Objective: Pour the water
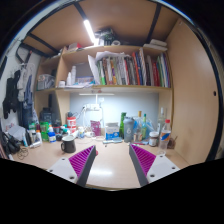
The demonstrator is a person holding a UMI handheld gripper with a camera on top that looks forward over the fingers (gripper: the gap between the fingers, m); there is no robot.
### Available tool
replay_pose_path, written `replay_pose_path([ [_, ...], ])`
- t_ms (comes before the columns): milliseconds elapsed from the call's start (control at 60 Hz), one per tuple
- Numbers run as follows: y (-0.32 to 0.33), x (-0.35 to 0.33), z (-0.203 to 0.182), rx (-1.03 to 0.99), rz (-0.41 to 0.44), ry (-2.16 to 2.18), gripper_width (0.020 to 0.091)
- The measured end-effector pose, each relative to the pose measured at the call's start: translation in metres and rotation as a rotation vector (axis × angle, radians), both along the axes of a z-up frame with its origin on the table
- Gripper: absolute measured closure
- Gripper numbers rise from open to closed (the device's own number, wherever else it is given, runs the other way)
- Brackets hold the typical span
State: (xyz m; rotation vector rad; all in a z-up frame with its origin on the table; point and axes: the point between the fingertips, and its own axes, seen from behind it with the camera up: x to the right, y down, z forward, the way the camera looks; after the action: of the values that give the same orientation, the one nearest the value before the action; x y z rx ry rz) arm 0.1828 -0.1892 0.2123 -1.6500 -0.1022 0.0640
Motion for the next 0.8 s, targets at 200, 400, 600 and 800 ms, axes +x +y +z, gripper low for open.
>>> replay_pose_path([
  [200, 0.013, 0.010, -0.011, -0.013, -0.005, -0.005, 0.0368],
  [400, 0.032, 0.041, -0.024, -0.016, -0.037, -0.004, 0.0368],
  [600, 0.064, 0.115, -0.042, -0.030, -0.088, -0.029, 0.0368],
  [800, 0.123, 0.216, -0.055, -0.012, -0.209, 0.003, 0.0374],
])
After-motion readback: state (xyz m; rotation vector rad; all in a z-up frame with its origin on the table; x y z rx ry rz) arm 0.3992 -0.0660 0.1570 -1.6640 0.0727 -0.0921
